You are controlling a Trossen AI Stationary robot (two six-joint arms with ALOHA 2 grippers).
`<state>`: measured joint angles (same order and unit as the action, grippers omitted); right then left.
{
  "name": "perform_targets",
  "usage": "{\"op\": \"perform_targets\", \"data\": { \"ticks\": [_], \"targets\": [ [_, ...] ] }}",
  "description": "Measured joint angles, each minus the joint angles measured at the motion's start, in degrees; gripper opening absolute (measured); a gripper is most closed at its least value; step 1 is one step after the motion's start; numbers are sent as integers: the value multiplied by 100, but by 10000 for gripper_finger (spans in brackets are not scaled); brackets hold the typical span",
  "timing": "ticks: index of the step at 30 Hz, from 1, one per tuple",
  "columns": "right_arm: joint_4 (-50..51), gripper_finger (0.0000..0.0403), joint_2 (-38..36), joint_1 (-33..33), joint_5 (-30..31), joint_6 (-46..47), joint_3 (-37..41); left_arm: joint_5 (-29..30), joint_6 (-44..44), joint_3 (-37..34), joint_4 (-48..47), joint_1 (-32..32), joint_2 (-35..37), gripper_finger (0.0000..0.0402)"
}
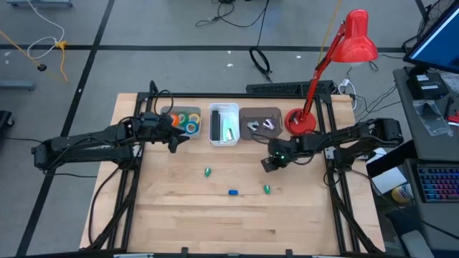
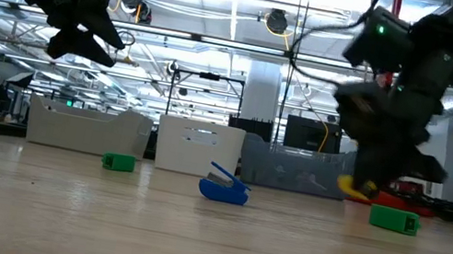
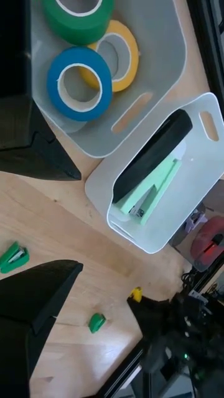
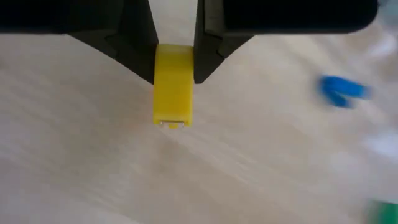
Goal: Pick and place Stapler, Stapler remover, tape
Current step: Put the yellow stapler into the white bin
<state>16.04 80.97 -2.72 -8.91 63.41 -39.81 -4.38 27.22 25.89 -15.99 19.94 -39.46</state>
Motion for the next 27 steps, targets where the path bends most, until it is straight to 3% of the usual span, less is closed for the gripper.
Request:
{"op": "perform_targets", "data": {
  "ticks": [5, 15, 21, 27],
  "targets": [
    [-1395, 68, -2, -53, -17, 198, 0, 0, 11, 0, -2, 0, -1, 218],
    [-3248, 67, -2, -531, -19, 210, 0, 1, 10, 0, -2, 1, -1, 218],
    [-3681, 68, -2, -911, -12, 0, -83, 4, -11, 0, -2, 0, 0, 218],
    [-3458, 69, -2, -1161, 14, -712, -716, 53, -11, 0, -2, 0, -2, 218]
  ]
}}
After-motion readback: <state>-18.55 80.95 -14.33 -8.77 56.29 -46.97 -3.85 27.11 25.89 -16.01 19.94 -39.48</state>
